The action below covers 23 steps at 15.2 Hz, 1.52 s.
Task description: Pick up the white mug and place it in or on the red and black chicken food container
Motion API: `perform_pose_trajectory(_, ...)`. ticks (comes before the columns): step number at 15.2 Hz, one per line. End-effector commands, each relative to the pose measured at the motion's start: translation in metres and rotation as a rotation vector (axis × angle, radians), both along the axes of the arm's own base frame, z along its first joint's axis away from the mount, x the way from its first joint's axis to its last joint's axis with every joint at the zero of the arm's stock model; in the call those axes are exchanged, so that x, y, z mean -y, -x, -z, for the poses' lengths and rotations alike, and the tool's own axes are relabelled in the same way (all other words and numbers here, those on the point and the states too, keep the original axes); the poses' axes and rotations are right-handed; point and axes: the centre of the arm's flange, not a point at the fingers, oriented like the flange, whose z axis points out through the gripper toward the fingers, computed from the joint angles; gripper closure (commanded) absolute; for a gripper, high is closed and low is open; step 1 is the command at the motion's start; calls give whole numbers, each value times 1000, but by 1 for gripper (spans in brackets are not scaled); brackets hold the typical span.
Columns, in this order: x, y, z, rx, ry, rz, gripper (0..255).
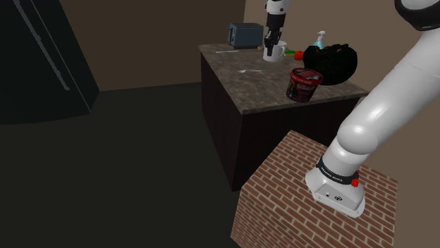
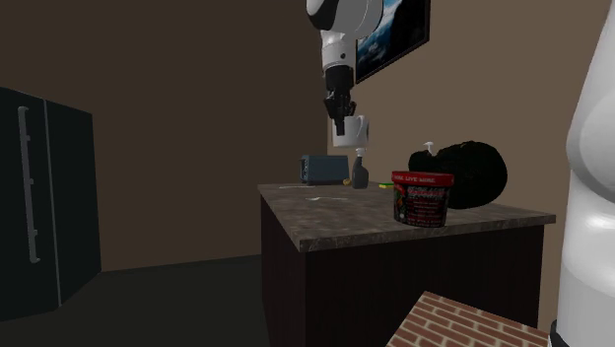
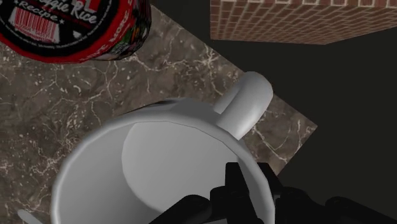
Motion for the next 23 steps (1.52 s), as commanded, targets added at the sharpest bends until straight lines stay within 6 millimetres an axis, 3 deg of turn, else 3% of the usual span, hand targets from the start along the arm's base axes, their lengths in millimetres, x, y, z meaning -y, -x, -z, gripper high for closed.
perform_pose_trajectory(1, 16, 20, -1, 0, 0, -1, 255)
perform_pose_trajectory(15, 138, 159, -6, 0, 0, -1, 255)
perform_pose_trajectory(23, 144, 165, 31, 0, 0, -1, 255)
